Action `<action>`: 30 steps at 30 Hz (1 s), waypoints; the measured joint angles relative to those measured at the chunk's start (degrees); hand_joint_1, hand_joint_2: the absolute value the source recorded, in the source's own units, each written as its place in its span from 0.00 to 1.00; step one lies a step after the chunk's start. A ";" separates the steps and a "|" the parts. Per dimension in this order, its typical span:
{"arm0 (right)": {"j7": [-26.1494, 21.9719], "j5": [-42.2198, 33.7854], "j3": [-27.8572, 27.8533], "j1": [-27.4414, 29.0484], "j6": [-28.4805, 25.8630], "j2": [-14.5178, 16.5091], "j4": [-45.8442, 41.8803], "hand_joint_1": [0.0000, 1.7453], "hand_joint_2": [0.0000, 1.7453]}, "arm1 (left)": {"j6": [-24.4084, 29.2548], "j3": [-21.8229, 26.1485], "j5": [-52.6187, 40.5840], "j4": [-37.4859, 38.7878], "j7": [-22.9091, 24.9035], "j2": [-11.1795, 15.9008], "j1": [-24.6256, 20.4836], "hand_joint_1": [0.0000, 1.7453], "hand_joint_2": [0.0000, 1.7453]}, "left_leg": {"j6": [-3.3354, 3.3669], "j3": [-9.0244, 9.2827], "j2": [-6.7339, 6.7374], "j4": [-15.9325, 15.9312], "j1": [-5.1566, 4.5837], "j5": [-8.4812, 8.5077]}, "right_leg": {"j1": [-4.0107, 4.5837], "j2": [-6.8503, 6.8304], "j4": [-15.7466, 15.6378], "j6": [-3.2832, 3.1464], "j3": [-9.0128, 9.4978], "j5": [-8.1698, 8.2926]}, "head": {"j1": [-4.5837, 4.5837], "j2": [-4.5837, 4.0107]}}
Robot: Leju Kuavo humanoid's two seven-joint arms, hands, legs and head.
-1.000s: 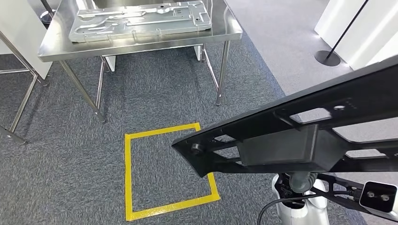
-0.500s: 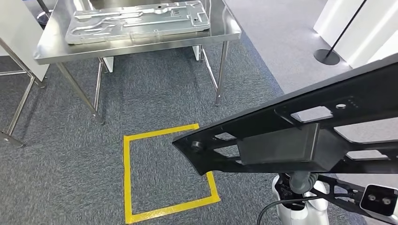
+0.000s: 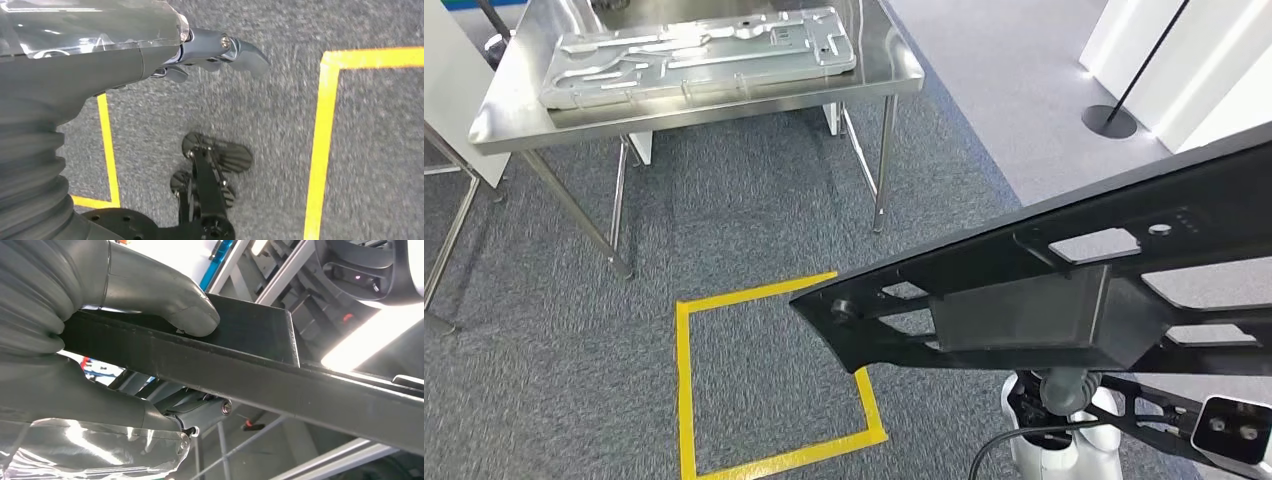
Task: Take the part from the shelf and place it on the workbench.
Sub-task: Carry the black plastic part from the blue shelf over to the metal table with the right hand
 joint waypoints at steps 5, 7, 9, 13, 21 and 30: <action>-0.01 0.13 0.11 -0.22 -0.12 0.00 0.01 1.00 1.00 | 0.00 0.03 -0.01 0.00 -0.25 -0.01 -0.05 0.00 1.00 | 1.17 1.99 -0.01 -1.03 0.46 -0.41 | -0.40 -0.28 7.82 1.72 -3.60 -3.51 | 0.02 0.00; -0.01 0.38 0.25 -0.21 -0.45 0.00 0.13 1.00 1.00 | 0.01 0.03 -0.03 0.00 -0.26 -0.01 -0.04 0.00 1.00 | 1.24 2.28 -0.13 -0.99 0.47 -0.80 | -0.78 -0.34 14.75 2.27 -8.28 -6.00 | 0.01 0.00; -0.01 1.00 0.59 -0.17 -1.47 -0.01 0.32 1.00 1.00 | 0.04 0.05 -0.04 0.00 -0.25 -0.04 0.06 0.00 1.00 | 0.98 2.87 -0.52 -0.95 0.52 -1.36 | -1.13 -0.39 15.34 2.58 -10.02 -4.47 | 0.01 0.00; 0.03 3.19 1.43 -0.32 -4.61 -0.49 0.45 1.00 1.00 | 0.13 0.20 -0.07 0.00 -0.27 -0.09 -0.14 0.00 1.00 | 0.08 4.24 -1.69 -0.92 0.69 -2.65 | -1.42 0.83 1.84 2.18 -5.22 2.90 | 0.01 0.00; 0.01 2.76 3.02 -1.00 -6.08 -1.36 0.37 1.00 1.00 | 0.13 0.53 -0.63 0.00 -0.34 -0.15 -0.37 0.00 1.00 | -1.79 -0.93 -1.28 9.72 0.85 -6.29 | -1.14 -0.34 -0.72 -0.78 -1.79 1.80 | -0.02 0.00; 0.02 1.72 3.25 -1.03 -4.94 -1.52 0.39 1.00 1.00 | 0.07 0.56 -0.91 -0.01 -0.33 -0.13 -0.05 0.00 1.00 | -0.47 -1.41 -0.68 0.71 0.17 -0.02 | -0.50 -0.48 -0.60 0.21 2.28 -1.90 | -0.01 0.00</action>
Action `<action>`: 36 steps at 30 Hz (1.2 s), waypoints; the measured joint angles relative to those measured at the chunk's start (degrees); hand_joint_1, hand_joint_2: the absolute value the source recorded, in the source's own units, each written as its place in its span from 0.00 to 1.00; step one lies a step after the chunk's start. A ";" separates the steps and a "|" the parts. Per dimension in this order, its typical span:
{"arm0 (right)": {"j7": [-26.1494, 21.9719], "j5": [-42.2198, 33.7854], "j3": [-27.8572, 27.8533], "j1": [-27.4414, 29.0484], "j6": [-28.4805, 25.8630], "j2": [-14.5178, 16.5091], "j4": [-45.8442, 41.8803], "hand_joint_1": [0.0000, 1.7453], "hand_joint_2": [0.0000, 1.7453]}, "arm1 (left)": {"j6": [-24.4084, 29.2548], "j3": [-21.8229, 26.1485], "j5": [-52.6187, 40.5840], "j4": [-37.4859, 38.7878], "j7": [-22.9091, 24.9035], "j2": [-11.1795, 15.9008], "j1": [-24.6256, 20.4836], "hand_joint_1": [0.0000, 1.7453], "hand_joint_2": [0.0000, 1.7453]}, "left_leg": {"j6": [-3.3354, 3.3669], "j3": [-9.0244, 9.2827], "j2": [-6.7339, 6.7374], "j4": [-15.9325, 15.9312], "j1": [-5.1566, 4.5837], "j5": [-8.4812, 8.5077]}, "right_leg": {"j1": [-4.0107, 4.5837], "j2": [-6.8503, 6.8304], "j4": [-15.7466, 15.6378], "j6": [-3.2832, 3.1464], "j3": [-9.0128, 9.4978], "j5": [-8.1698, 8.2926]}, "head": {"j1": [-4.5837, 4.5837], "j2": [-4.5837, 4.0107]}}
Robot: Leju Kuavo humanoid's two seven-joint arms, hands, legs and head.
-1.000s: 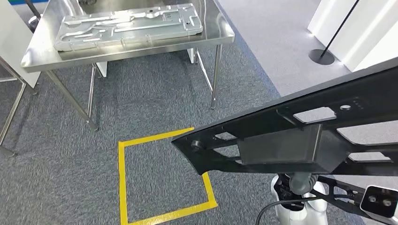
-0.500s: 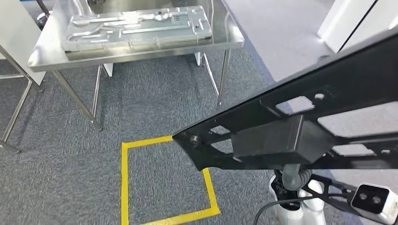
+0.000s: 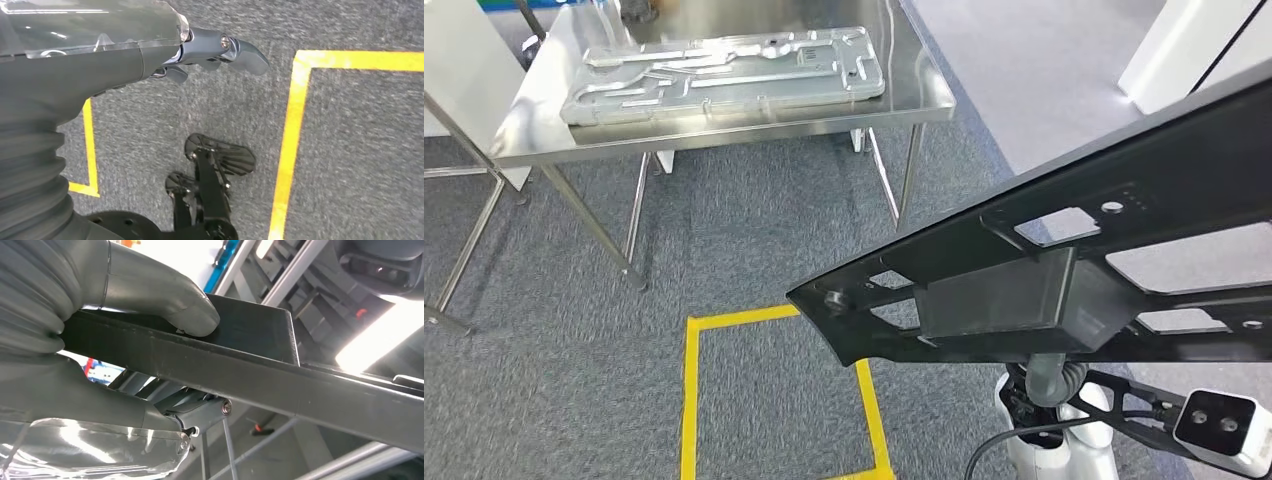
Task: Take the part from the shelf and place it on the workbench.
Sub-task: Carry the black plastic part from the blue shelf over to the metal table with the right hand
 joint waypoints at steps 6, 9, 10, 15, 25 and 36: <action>-0.02 -0.08 0.00 -0.12 0.35 -0.04 -0.07 1.00 1.00 | -0.02 0.02 -0.32 0.01 -0.02 -0.01 -0.14 0.00 1.00 | 1.95 3.29 -0.03 -1.05 0.29 -0.91 | -0.27 -0.18 10.70 1.73 -5.30 -2.62 | 0.00 0.00; -0.01 -0.12 0.00 0.13 0.45 -0.07 -0.03 1.00 1.00 | -0.02 0.03 -0.44 0.01 -0.01 -0.01 -0.02 0.00 1.00 | 1.95 4.93 -0.13 -1.05 0.29 -2.47 | -0.45 -0.19 16.84 2.20 -11.76 -5.57 | 0.00 0.00; -0.01 -0.13 0.00 0.17 0.49 -0.07 -0.02 1.00 1.00 | -0.02 0.03 -0.45 0.01 -0.01 -0.02 0.04 0.00 1.00 | 1.85 5.76 -0.18 -1.05 0.30 -3.11 | -0.49 -0.19 15.36 2.19 -12.21 -4.66 | 0.00 0.00; -0.02 -0.30 -0.03 0.27 0.66 -0.07 0.11 1.00 1.00 | -0.02 0.03 -0.48 0.01 0.01 -0.08 -0.09 0.00 1.00 | 0.70 9.41 -0.42 -1.36 0.17 -6.11 | 0.09 -0.26 2.07 0.66 -9.53 7.01 | 0.05 0.00; -0.01 -0.90 -0.04 0.29 0.87 -0.07 0.52 1.00 1.00 | -0.07 0.03 -0.51 0.01 0.03 -0.07 -0.03 0.00 1.00 | -1.52 -1.65 -0.03 13.18 0.51 -10.45 | -0.17 -0.04 0.26 -1.26 -3.18 2.98 | 0.06 0.00; -0.02 -0.82 -0.14 0.03 1.72 -0.07 0.72 1.00 1.00 | -0.09 0.04 -0.54 0.01 0.02 -0.03 -0.03 0.00 1.00 | 2.03 2.61 0.23 0.12 0.30 -0.73 | -0.33 -0.07 8.67 1.96 -2.95 -2.50 | 0.07 0.00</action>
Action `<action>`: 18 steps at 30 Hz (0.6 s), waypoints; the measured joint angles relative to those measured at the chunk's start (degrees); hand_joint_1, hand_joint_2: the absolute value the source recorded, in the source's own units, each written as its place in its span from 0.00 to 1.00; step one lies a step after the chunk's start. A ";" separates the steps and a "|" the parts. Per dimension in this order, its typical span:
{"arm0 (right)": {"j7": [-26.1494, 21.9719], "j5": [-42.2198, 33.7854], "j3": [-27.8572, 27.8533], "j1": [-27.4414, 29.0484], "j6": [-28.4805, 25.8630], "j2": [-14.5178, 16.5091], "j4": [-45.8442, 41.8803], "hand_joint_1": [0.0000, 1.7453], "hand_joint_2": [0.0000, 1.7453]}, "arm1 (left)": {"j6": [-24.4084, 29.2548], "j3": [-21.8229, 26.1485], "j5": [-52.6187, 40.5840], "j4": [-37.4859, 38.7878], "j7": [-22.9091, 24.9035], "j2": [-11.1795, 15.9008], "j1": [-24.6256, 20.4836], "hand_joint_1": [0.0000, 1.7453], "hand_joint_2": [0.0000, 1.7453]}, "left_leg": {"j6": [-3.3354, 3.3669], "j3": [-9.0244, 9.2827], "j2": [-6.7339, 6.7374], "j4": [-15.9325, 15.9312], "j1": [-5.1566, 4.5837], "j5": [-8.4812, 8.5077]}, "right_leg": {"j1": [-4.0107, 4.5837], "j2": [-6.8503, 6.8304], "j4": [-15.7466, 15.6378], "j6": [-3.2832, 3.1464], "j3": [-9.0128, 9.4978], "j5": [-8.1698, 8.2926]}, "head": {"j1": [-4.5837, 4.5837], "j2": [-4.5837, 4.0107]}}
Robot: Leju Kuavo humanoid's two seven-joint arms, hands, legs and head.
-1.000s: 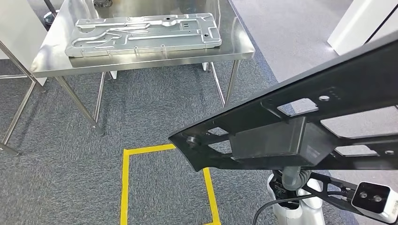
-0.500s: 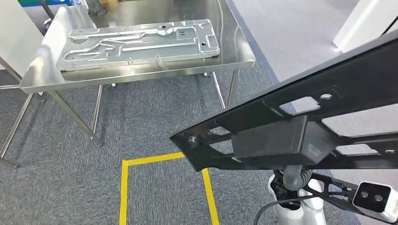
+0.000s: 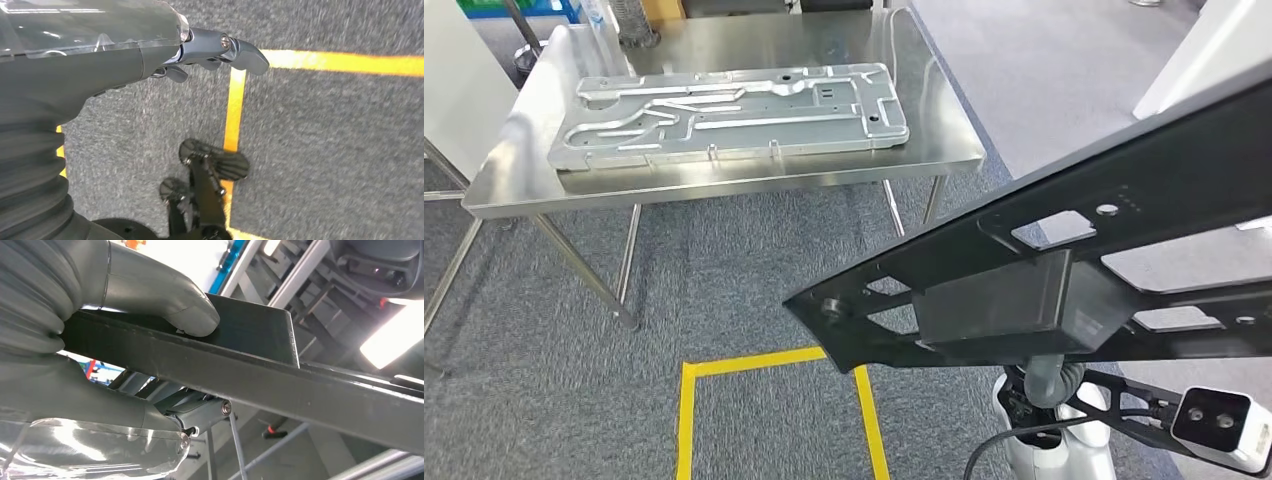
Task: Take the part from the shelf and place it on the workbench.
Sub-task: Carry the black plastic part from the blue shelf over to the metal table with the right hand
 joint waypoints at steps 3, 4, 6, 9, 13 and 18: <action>0.00 0.33 -0.12 0.13 0.11 -0.01 0.03 1.00 1.00 | 0.03 0.01 -0.07 0.00 0.00 0.00 0.06 0.00 1.00 | 0.27 0.60 -0.06 -0.01 -0.06 -0.86 | -0.02 -0.06 8.65 0.34 -6.94 -3.57 | -0.01 0.00; 0.00 0.57 -0.15 0.15 -0.03 -0.01 0.04 1.00 1.00 | 0.03 0.01 -0.09 0.00 0.00 0.00 0.12 0.00 1.00 | 0.20 1.02 -0.29 -0.01 -0.08 -1.23 | -0.01 -0.06 8.37 0.24 -7.84 -2.98 | 0.00 0.00; -0.01 1.44 -0.17 0.09 -0.90 -0.01 0.04 1.00 1.00 | 0.04 0.01 -0.10 0.00 0.00 -0.01 0.11 0.00 1.00 | -0.05 2.04 -0.92 -0.05 -0.12 -2.03 | 0.13 0.36 2.19 -0.33 -6.84 1.88 | 0.00 0.00; 0.04 2.96 -0.11 0.02 -2.86 -0.18 0.04 1.00 1.00 | -0.01 0.03 -0.10 0.00 -0.04 -0.31 -0.22 0.00 1.00 | -0.69 2.94 -1.91 -0.41 -0.05 -2.94 | 0.72 2.03 -6.39 -1.54 -4.64 6.95 | 0.08 0.00; 0.01 1.59 0.03 -0.09 -3.02 -0.53 -0.16 1.00 1.00 | -0.08 0.09 -0.29 0.00 -0.14 -0.32 -0.07 0.00 1.00 | -1.90 3.37 -1.92 1.20 -0.11 -2.66 | 0.55 1.43 -8.63 -2.83 -2.53 7.33 | 0.11 0.00; 0.01 0.46 0.02 0.04 -1.76 -0.70 -0.20 1.00 1.00 | -0.14 0.31 -0.29 0.00 -0.16 -0.19 -0.02 0.00 1.00 | -3.20 -5.56 -0.71 14.48 0.25 -8.04 | 0.24 0.53 -9.04 -3.27 -0.08 5.78 | 0.10 0.00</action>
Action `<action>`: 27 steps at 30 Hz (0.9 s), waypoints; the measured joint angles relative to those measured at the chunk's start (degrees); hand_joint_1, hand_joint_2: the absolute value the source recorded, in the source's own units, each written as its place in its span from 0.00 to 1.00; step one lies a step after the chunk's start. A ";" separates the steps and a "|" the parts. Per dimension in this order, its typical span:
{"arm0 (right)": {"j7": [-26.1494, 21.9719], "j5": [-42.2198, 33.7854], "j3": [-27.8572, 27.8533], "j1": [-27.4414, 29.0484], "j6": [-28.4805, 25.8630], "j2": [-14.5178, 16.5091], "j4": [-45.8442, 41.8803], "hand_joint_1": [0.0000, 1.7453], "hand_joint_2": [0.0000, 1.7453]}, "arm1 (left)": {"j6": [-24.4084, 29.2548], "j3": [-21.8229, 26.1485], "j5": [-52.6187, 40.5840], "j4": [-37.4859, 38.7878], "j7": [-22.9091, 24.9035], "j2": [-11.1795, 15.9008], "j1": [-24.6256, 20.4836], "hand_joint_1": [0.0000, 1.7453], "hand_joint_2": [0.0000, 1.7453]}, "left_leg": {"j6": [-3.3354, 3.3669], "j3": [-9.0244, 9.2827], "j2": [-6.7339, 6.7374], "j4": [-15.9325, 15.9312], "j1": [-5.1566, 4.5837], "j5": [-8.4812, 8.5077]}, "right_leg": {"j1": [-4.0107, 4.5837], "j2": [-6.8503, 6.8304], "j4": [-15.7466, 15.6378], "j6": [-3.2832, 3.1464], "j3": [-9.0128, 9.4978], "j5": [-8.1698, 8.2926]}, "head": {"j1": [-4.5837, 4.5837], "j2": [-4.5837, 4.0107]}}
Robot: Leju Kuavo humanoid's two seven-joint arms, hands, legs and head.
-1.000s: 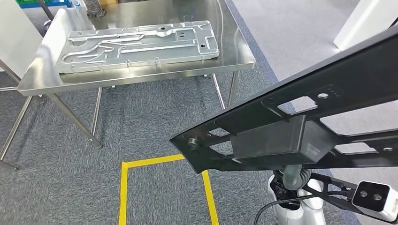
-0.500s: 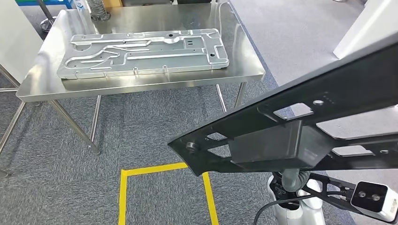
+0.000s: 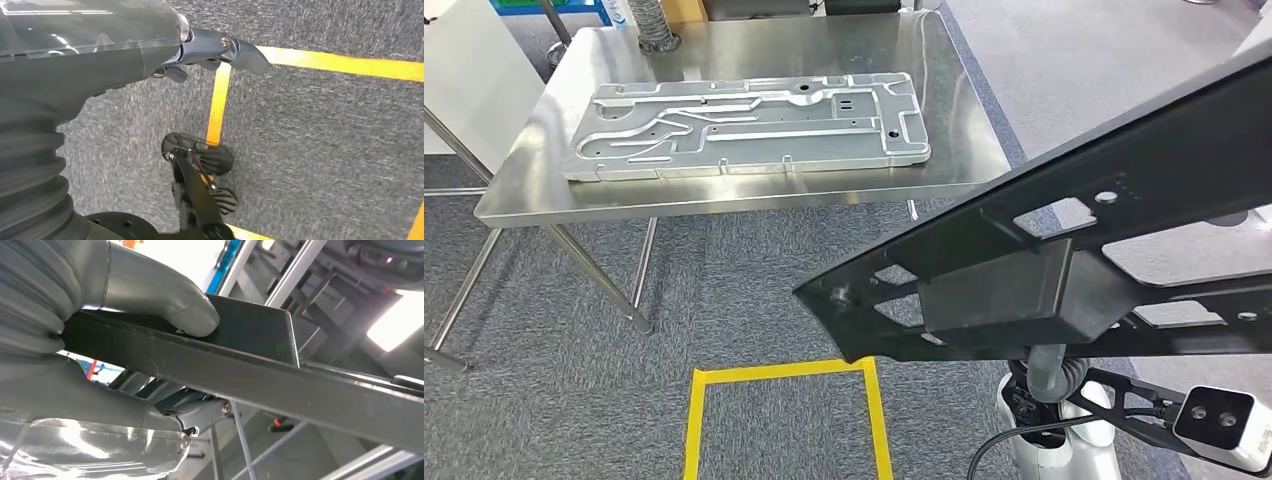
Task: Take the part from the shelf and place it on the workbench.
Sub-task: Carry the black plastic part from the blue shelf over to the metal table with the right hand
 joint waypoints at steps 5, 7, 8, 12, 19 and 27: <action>0.00 -0.22 -0.02 0.16 1.14 -0.02 0.08 1.00 1.00 | 0.11 0.38 0.32 0.01 0.06 0.20 0.57 0.00 1.00 | -0.08 1.11 0.63 -11.51 0.38 8.32 | -0.19 0.05 0.19 0.95 3.13 -2.80 | 0.00 0.00; 0.00 -0.69 -0.04 0.11 1.70 -0.02 0.16 1.00 1.00 | 0.19 0.68 0.38 0.02 0.08 0.31 0.59 0.00 1.00 | 0.79 1.85 0.78 -14.05 0.16 10.68 | -0.10 0.07 0.37 1.74 3.70 -3.61 | 0.01 0.00; 0.00 -0.93 -0.05 0.09 2.07 0.00 0.19 1.00 1.00 | 0.24 0.84 0.43 0.02 0.09 0.35 0.54 0.00 1.00 | 1.30 2.07 0.74 -14.09 0.03 10.31 | -0.08 0.08 0.58 2.12 3.80 -3.68 | 0.01 0.00; -0.01 -1.38 -0.44 0.09 3.39 0.07 0.15 1.00 1.00 | 0.47 1.19 0.54 0.00 0.07 0.51 0.49 0.00 1.00 | 2.71 3.74 0.61 -14.67 0.17 9.72 | -0.30 -0.44 8.39 3.13 -0.54 -3.65 | 0.00 0.00; -0.02 -1.02 -1.08 0.26 3.94 0.18 0.39 1.00 1.00 | 0.63 1.49 0.56 0.01 -0.01 0.55 0.73 0.00 1.00 | 2.92 7.74 0.38 -14.80 -0.15 6.20 | -0.10 -0.68 9.54 2.66 -8.08 -2.81 | 0.01 0.00; -0.02 -0.72 -1.30 0.03 3.89 0.70 0.51 1.00 1.00 | 0.59 1.51 0.50 0.00 -0.15 0.37 0.45 0.00 1.00 | 0.77 7.60 0.47 -9.90 -0.30 5.29 | 0.37 -0.50 -0.25 0.08 -3.23 3.17 | 0.10 0.00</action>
